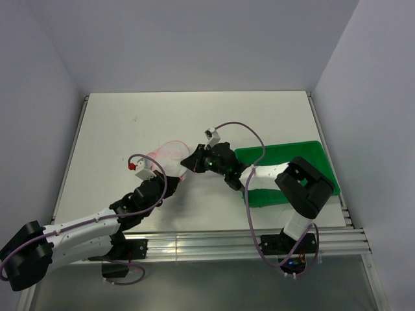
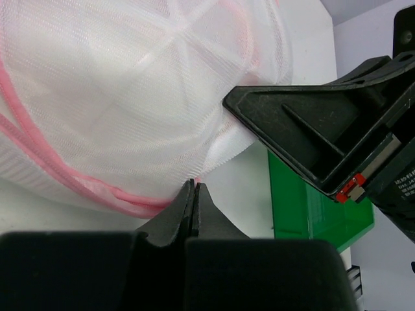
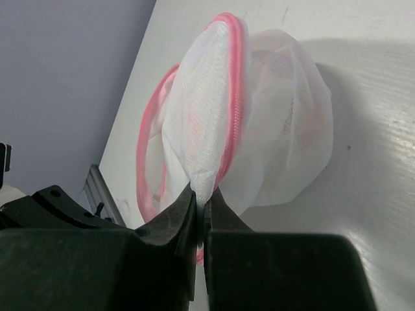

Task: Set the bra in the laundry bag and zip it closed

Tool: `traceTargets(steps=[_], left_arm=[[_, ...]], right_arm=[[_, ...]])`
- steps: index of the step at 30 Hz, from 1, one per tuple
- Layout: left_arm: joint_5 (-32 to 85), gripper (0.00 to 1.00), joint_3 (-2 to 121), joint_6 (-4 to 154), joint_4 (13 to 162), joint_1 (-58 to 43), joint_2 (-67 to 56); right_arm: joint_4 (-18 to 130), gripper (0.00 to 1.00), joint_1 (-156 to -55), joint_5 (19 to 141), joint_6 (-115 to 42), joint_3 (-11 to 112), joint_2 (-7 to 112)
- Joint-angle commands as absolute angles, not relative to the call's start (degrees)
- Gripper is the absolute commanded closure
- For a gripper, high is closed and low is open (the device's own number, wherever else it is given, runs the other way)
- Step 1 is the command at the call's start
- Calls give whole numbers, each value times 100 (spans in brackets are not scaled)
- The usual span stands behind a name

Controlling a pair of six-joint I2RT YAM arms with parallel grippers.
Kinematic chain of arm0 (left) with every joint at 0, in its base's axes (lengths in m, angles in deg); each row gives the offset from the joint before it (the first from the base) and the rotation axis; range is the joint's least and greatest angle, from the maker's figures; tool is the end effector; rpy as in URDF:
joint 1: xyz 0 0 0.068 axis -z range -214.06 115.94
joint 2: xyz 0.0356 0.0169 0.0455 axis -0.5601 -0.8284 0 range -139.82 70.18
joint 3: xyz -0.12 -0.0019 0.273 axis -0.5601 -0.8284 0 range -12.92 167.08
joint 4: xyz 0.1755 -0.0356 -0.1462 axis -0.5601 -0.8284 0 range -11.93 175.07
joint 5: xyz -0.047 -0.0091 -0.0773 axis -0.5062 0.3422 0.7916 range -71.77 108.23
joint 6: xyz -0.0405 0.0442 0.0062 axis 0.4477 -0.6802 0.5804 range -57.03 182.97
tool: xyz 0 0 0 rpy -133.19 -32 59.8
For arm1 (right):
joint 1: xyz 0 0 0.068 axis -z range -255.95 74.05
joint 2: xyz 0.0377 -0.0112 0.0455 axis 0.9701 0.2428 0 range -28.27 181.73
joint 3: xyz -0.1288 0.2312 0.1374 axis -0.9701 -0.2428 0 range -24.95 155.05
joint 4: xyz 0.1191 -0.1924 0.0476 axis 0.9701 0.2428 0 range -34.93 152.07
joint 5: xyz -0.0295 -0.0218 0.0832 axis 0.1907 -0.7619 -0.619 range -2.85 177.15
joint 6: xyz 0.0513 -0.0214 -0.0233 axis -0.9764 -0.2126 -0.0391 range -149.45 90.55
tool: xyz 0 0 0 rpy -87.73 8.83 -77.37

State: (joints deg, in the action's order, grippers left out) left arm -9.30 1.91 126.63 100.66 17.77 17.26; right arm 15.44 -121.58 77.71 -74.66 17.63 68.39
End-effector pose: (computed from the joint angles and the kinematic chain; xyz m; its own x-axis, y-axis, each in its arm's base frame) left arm 0.1116 -0.1084 0.2177 -0.4934 -0.6584 -0.5685 -0.0196 0.6618 -0.7494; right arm 0.2334 0.2489 0.2354 -0.7022 0.2835 -0.6531 -0.4511 0.5325 0.7162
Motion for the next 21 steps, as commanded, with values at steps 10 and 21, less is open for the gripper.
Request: traceTargets(steps=[10,21], left_arm=[[-1122,100,35,12388,10791,1797,2176],[-1025,100,-61,12379,11328,1797,2043]], right_arm=[[2688,15,-12183,8187,-7645,1962,6217],[1141,25,-12482,8179,-9044,1055,6067]])
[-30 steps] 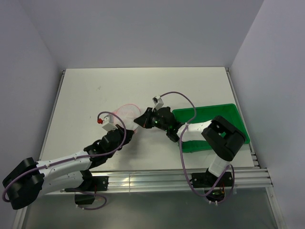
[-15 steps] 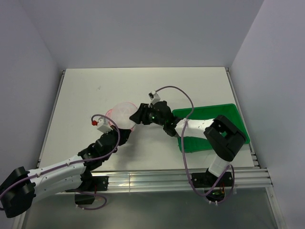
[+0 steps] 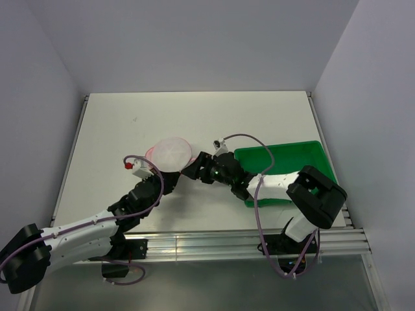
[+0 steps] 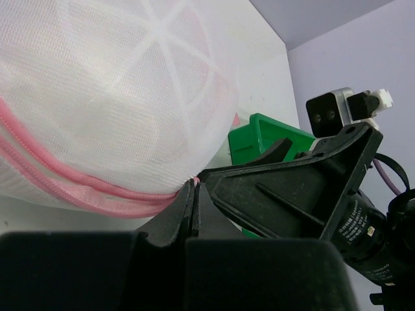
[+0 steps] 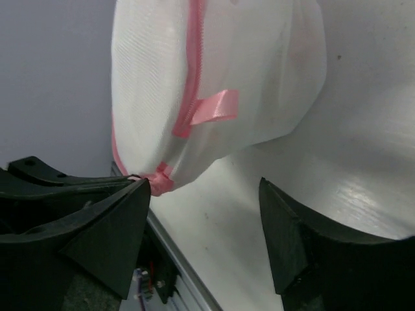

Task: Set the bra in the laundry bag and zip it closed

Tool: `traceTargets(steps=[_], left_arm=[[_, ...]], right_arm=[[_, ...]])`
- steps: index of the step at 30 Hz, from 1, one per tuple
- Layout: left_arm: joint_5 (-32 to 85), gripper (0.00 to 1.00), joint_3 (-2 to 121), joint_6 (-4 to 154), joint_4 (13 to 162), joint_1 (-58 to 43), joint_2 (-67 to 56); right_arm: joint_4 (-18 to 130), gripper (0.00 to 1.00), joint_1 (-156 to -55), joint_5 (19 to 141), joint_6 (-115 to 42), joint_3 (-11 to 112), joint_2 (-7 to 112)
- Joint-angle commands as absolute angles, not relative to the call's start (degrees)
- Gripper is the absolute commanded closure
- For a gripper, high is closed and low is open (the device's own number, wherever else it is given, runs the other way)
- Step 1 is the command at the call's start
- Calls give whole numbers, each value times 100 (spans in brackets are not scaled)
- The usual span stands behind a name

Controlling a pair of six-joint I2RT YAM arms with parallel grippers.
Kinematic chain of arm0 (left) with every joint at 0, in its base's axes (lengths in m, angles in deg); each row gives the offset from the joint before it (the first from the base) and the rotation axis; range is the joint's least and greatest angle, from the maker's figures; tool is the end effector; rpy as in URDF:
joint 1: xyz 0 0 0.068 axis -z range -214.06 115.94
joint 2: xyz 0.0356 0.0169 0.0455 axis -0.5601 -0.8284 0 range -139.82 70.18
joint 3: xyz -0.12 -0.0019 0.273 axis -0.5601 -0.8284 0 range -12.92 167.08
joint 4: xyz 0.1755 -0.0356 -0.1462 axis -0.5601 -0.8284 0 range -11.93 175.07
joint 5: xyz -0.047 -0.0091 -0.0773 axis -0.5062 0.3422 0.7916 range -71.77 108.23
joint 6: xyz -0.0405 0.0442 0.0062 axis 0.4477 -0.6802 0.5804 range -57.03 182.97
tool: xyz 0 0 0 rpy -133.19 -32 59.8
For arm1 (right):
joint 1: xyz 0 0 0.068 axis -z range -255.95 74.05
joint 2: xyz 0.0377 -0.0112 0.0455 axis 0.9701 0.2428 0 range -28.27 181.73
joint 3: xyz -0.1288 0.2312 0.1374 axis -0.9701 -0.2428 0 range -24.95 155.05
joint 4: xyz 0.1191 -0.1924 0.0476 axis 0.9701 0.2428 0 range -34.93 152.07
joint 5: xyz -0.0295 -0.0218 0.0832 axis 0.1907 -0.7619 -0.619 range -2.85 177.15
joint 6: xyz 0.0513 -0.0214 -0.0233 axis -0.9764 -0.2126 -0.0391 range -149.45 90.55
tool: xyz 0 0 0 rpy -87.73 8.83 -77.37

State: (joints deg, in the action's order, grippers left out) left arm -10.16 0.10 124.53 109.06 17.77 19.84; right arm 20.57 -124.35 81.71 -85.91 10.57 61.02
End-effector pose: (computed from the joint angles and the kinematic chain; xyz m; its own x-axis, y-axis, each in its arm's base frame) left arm 0.1096 -0.1051 0.2297 -0.4247 -0.7114 -0.5599 0.0680 0.5916 -0.8033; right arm 0.1975 0.2287 0.2287 -0.7911 0.3589 -0.4954 -0.2614 0.5338 0.8042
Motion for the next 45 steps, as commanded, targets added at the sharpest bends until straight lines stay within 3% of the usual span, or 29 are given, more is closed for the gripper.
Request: traceTargets(steps=[1,12,18,20,21,25,39,45], left_arm=[[-1016,100,-87,12388,11302,1797,2070],[-972,100,-290,12476,11231,1797,2246],[-1016,100,-246,12379,11179,1797,2343],[-1025,100,-228,12362,11170,1797,2299],[-1016,100,-202,12344,11135,1797,2281],[-1104,100,-202,12282,10863,1797,2395],[-2088,100,-290,12405,8815,1797,3977],[-1975,100,-281,12002,9242,1797,4013]], right_arm=[[1070,30,-12473,8170,-9079,1047,6093],[1015,52,-12464,8143,-9185,1371,6489],[1420,44,-12464,8223,-9027,1530,6498],[1412,63,-12464,8135,-9009,1565,6507],[1429,83,-12464,8135,-9009,1574,6498],[1500,100,-12280,7951,-8965,1574,6445],[3124,100,-11173,6000,-7533,2733,6892],[4417,100,-11032,6025,-6812,4113,7639]])
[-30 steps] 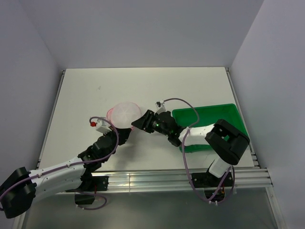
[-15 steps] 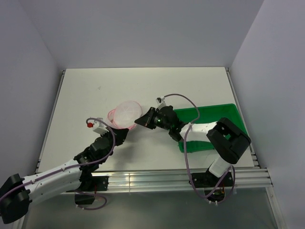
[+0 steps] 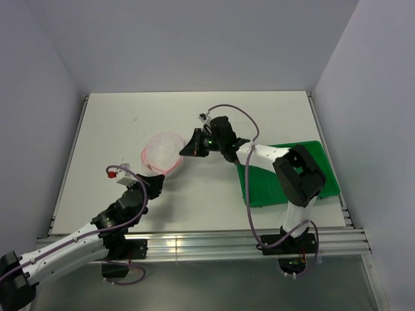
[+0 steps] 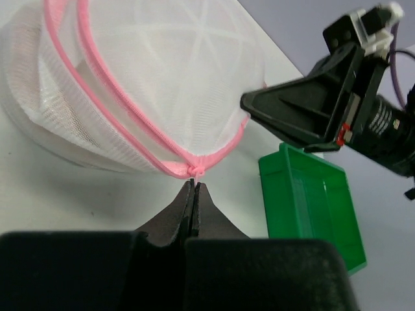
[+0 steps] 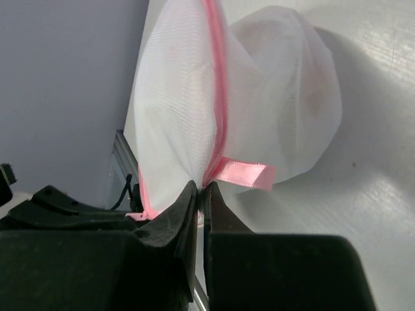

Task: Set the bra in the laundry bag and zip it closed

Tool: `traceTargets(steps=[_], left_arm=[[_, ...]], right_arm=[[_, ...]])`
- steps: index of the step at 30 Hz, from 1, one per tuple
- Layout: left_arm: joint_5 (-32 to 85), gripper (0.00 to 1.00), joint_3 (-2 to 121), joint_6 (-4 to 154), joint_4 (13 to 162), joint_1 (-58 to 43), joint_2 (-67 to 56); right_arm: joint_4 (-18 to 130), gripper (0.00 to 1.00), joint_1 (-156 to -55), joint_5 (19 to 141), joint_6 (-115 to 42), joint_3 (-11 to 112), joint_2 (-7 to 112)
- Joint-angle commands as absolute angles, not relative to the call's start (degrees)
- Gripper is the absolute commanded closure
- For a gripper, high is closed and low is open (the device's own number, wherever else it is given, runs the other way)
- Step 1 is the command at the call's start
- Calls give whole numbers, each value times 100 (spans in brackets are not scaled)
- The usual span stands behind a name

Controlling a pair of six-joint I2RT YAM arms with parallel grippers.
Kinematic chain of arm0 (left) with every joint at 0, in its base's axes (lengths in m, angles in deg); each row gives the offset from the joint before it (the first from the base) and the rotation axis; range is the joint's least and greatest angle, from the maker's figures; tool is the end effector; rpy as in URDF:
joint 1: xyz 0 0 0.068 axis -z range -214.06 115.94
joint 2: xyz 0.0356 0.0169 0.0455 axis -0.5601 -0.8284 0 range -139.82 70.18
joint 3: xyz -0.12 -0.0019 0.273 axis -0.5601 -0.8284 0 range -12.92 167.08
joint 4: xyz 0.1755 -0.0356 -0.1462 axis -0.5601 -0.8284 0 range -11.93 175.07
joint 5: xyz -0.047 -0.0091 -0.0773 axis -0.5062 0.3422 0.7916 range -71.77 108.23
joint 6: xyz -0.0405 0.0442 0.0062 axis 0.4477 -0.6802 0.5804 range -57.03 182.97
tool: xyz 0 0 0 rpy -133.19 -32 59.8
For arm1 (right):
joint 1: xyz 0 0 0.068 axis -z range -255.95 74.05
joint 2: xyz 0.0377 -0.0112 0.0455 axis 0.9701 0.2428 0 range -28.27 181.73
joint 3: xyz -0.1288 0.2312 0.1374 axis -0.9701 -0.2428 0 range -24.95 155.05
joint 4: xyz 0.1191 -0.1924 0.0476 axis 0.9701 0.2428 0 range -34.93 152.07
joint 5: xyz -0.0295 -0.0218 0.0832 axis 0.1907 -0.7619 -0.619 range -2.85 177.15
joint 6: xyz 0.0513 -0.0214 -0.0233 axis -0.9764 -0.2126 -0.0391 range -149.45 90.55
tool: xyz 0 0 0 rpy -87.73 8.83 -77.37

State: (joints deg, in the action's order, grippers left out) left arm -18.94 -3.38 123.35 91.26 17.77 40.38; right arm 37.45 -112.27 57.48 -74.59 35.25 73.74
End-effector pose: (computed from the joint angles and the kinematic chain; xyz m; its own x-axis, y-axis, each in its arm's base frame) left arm 0.0797 -0.0576 0.2138 -0.3042 -0.7340 -0.6072 0.0001 0.6374 -0.7706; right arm 0.2944 0.2438 0.2542 -0.8556 0.1356 -0.4996 -0.3855 0.4772 0.7897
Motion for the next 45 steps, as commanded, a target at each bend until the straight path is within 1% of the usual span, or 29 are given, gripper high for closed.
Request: traceTargets(steps=[1,2,3,4,5,6,8,10,13,16,19,22,27,33,34,35,36,37,39,40,43,45], left_arm=[[-1757,100,-272,11931,9428,1797,3821],[-1668,100,-255,11870,9604,1806,3697],[-1588,100,-229,11852,9910,1814,3566],[-1527,100,-211,11852,10070,1832,3312],[-1404,100,-158,11817,10228,1841,3188],[-1351,100,-132,11799,10569,1841,3064],[-1246,100,-9,11781,10843,1841,2695],[-1166,100,79,11755,11203,1841,2380],[-1008,100,202,11755,11520,1850,2028],[-920,100,168,11842,11679,1858,1868],[-893,100,71,11887,11715,1876,1903],[-928,100,-8,11922,11575,1876,2061],[-946,100,-131,11975,11451,1876,2290],[-876,100,-175,11957,11416,1885,2386],[-893,100,-184,11940,11373,1885,2395],[-919,100,-184,11940,11329,1885,2413],[-928,100,-176,11922,11293,1885,2448],[-937,100,-184,11878,11267,1885,2465],[-955,100,-184,11861,11223,1885,2535],[-955,100,-176,11834,11144,1885,2571],[-1051,100,-123,11746,10890,1885,2729],[-1200,100,-105,11685,10547,1885,2939]], right_arm=[[4435,95,-11032,6016,-6855,4236,7658],[4357,87,-11040,6060,-6899,4211,7632],[4295,62,-11093,6130,-6926,4132,7484],[4268,50,-11128,6235,-6944,3931,7369],[4199,41,-11163,6488,-6970,3790,7237],[4093,29,-11233,6613,-7022,3597,6905],[3630,20,-11321,6998,-7347,2904,6561],[3242,19,-11479,7202,-7741,2176,6130],[2836,18,-11742,7379,-8085,1734,5909],[2083,19,-11988,7247,-8471,1487,5944],[1598,22,-12130,7133,-8719,1460,6102],[1307,25,-12130,7097,-8807,1512,6252],[1280,32,-12130,7282,-8886,1723,6480],[1183,50,-12130,7537,-9035,1846,6735],[1183,57,-12130,7572,-9035,1855,6761],[1183,70,-12139,7616,-9035,1864,6779],[1201,73,-12130,7633,-9018,1899,6805],[1236,80,-12130,7651,-9001,1917,6823],[1262,87,-12122,7643,-8974,1952,6849],[1271,93,-12130,7660,-8957,1952,6849],[1376,100,-12113,7730,-8860,1952,6832],[1455,100,-12086,7713,-8790,1987,6823]])
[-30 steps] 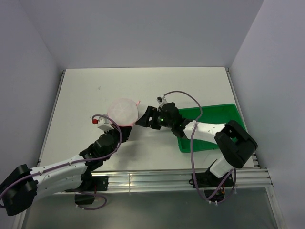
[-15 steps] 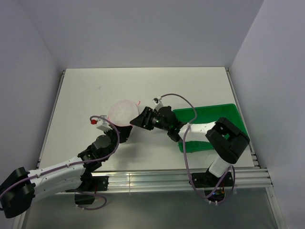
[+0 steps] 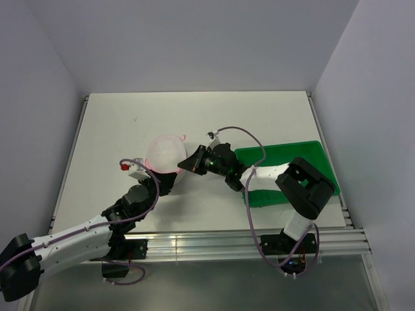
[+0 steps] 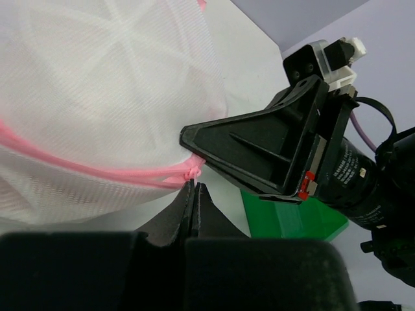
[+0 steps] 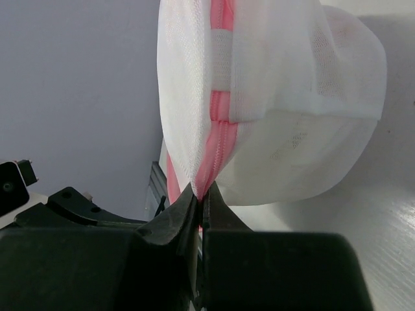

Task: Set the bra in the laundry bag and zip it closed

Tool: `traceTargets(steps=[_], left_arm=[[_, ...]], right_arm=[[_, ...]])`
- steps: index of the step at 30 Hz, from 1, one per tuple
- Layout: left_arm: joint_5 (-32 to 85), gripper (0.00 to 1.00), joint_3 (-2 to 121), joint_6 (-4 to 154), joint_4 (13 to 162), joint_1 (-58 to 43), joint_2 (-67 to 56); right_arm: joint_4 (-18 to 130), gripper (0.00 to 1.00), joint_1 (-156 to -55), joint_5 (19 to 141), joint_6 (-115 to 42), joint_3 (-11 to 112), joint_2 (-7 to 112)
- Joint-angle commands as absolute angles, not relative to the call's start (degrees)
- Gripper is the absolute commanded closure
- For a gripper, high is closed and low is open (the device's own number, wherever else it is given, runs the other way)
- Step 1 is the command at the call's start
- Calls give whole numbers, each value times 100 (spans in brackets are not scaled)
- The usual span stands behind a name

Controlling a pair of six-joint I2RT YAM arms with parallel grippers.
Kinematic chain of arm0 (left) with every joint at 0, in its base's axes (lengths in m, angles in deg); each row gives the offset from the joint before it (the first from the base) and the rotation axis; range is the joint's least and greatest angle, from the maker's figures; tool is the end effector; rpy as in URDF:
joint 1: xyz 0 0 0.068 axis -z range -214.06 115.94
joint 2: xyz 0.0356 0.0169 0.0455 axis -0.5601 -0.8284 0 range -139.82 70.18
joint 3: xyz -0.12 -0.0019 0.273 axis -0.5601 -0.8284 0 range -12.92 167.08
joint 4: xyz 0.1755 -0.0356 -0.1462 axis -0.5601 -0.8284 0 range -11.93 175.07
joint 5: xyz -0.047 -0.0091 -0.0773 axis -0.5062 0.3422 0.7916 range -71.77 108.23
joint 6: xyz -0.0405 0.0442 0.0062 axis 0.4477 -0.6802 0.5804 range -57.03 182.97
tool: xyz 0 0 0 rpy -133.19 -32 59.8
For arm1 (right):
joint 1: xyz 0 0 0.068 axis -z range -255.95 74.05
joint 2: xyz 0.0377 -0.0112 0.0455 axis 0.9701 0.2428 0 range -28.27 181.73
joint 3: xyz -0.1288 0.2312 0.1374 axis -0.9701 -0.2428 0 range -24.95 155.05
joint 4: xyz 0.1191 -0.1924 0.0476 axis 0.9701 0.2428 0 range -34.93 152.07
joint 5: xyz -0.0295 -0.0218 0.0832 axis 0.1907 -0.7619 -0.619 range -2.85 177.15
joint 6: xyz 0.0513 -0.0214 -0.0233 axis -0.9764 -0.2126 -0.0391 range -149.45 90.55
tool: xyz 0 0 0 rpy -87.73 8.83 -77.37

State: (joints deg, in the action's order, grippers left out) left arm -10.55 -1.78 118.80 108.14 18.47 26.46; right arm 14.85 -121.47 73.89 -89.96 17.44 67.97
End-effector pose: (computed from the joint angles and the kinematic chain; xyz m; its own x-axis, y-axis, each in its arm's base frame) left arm 0.0981 -0.0926 0.2315 -0.3931 -0.6792 -0.6198 0.1454 0.6197 -0.7713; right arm 0.2306 0.2493 0.2381 -0.8217 0.3725 -0.4313 -0.2749 0.4037 0.8726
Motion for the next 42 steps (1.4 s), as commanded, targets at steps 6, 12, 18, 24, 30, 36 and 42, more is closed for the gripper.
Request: traceTargets(steps=[6,12,18,24,30,36,42], left_arm=[[-1683,100,-87,11764,9529,1876,3589],[-2018,100,-70,11886,8781,1876,4170],[-2317,100,-35,11739,8217,1876,4742],[-1632,100,-53,11456,9253,1894,4119],[-1412,100,35,11474,10264,1911,3363],[-1201,100,167,11474,10774,1929,2818],[-1183,100,132,11614,10994,1973,2650]], right_arm=[[1596,100,-11876,7406,-8597,1961,6744],[2043,100,-11446,6782,-8131,2162,6700],[3624,100,-10953,6324,-7112,3348,7156],[4163,48,-10987,6578,-6917,3824,7272],[3478,13,-11233,7053,-7329,2666,6271],[2635,18,-11830,7606,-8042,1496,5506],[2045,24,-12236,7993,-8447,1021,5145]])
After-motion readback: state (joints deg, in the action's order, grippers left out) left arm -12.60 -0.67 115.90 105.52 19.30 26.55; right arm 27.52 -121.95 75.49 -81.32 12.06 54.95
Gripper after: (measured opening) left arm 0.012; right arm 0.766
